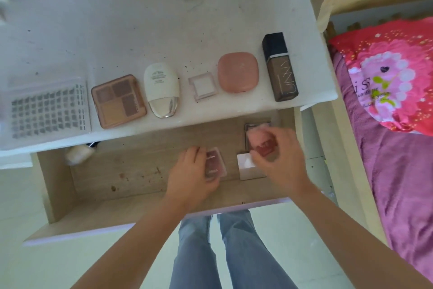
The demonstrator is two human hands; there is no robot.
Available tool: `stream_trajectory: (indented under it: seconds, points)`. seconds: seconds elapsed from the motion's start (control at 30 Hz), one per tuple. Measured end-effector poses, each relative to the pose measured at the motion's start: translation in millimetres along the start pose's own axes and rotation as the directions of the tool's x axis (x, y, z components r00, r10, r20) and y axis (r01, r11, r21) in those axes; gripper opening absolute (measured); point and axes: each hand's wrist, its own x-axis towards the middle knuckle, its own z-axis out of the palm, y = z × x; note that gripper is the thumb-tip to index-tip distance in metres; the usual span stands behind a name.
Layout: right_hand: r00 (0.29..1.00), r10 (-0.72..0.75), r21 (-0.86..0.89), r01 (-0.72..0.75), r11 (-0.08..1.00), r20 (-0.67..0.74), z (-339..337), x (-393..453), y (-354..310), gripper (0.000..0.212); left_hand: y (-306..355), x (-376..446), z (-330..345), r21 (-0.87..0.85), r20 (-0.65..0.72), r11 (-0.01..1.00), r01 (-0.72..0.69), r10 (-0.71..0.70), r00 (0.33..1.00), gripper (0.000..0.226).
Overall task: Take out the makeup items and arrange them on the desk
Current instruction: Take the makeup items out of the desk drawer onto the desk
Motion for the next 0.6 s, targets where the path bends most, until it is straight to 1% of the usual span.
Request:
stream_trajectory:
  seconds: [0.03, 0.1, 0.17, 0.23, 0.27, 0.33, 0.37, 0.43, 0.6]
  points:
    - [0.997, -0.019, 0.035, 0.022, 0.999, -0.079, -15, 1, -3, 0.050, 11, -2, -8, 0.023, -0.062, 0.996, -0.086, 0.088, 0.994, 0.065]
    - [0.969, -0.034, 0.063, 0.051, 0.997, -0.244, -43, 10, -8, 0.049, 34, 0, -27, 0.032, -0.175, 0.977, -0.209, 0.212, 0.962, 0.061]
    - [0.940, 0.026, 0.097, 0.007, 0.995, -0.339, -67, 29, -11, 0.047, 55, 9, -51, 0.032, -0.248, 0.965, -0.259, 0.258, 0.934, 0.062]
    - [0.932, 0.123, 0.116, -0.087, 0.989, -0.342, -82, 56, -7, 0.045, 72, 24, -73, -0.026, -0.291, 0.961, -0.276, 0.257, 0.921, 0.067]
    - [0.932, 0.140, 0.101, -0.112, 0.989, -0.333, -87, 68, -6, 0.048, 79, 34, -84, -0.058, -0.318, 0.959, -0.277, 0.245, 0.916, 0.069]
    - [0.943, 0.127, 0.051, -0.117, 0.992, -0.307, -90, 87, -4, 0.054, 91, 58, -105, -0.077, -0.383, 0.963, -0.260, 0.212, 0.899, 0.069]
    - [0.950, 0.123, 0.030, -0.120, 0.992, -0.287, -90, 93, -4, 0.054, 96, 71, -115, -0.073, -0.390, 0.970, -0.231, 0.185, 0.902, 0.068]
    - [0.960, 0.129, -0.028, -0.140, 0.990, -0.250, -86, 99, -3, 0.050, 102, 97, -132, -0.040, -0.362, 0.986, -0.161, 0.136, 0.922, 0.068]
    - [0.955, 0.135, -0.128, -0.174, 0.976, -0.264, -74, 101, 4, 0.049, 114, 150, -151, 0.012, -0.281, 0.994, -0.107, 0.106, 0.954, 0.057]
